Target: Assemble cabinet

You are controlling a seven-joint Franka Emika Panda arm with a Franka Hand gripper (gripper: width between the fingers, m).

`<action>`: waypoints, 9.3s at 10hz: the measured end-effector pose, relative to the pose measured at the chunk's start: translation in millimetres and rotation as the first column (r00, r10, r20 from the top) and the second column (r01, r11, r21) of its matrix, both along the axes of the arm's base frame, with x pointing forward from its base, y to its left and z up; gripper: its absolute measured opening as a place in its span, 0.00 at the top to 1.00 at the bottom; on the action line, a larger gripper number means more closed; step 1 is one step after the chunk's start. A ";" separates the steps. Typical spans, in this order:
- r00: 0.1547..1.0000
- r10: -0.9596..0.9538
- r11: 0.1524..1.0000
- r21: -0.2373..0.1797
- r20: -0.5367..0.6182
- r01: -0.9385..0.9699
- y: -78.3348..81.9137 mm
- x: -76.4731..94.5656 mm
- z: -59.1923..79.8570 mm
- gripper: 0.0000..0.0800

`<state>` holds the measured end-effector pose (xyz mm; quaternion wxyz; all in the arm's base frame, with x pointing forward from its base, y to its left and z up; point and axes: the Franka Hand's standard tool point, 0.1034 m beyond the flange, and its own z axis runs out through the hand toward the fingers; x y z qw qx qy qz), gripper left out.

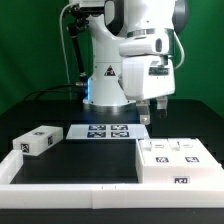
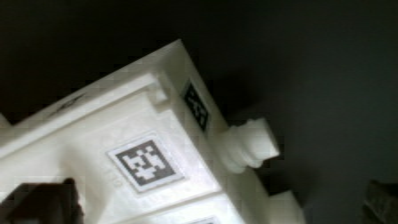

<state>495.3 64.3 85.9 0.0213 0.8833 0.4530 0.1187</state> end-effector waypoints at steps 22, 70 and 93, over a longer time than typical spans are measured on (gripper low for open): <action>0.506 -0.830 0.481 0.159 -0.233 0.862 14.6 -1.9 -61.0 0.00; 0.603 -0.747 0.603 0.096 -0.279 0.792 0.9 51.5 49.3 0.48; 0.404 -0.888 0.423 -0.047 -0.219 0.905 -248.9 -110.7 -42.8 0.00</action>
Offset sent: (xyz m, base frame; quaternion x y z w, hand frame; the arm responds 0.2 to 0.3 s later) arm 0.0000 0.0000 0.0000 0.0000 0.0000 0.1938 0.9810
